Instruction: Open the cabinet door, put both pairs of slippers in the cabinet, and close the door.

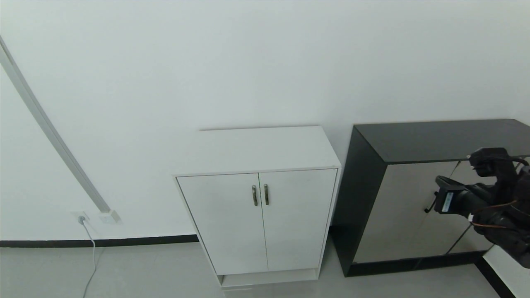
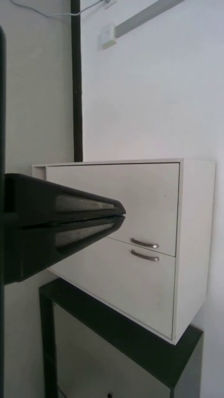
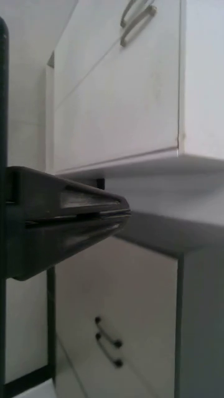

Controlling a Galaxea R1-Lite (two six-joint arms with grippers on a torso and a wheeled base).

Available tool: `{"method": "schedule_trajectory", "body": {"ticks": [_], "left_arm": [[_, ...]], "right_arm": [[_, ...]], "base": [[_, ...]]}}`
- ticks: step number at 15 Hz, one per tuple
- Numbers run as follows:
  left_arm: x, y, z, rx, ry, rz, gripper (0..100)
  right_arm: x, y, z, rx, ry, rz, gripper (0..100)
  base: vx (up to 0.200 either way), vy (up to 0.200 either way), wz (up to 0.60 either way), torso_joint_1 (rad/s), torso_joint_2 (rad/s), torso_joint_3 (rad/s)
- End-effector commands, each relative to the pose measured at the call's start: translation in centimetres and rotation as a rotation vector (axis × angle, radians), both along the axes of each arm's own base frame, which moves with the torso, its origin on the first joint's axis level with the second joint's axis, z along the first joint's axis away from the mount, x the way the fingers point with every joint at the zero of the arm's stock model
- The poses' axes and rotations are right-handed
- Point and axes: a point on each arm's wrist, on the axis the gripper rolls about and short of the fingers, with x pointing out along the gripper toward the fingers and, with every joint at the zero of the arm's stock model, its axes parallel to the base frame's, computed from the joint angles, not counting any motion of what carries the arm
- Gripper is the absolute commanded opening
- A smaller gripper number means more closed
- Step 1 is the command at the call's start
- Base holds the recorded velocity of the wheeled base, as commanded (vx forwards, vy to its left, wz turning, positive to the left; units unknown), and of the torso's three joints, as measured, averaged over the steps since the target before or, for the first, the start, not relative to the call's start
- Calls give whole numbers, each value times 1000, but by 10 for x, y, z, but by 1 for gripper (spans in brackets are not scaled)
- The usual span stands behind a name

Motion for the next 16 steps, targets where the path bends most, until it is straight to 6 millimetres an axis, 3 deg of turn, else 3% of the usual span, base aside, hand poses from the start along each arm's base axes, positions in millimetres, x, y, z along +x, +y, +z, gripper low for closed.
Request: {"method": "schedule_trajectory", "body": {"ticks": [1,12,16], "left_arm": [[0,0,0,-1,0,1,0],[0,0,0,-3,0,1,0],[0,0,0,-3,0,1,0]], "right_arm": [[-34,-17,16,-13,-70,-45,0],[-138,-33,1,-25,-11,-28,0],[-178,-36,-13,-26,68,42,0]], "base": [[0,0,0,0,0,0],[0,0,0,0,0,0],[0,0,0,0,0,0]]}}
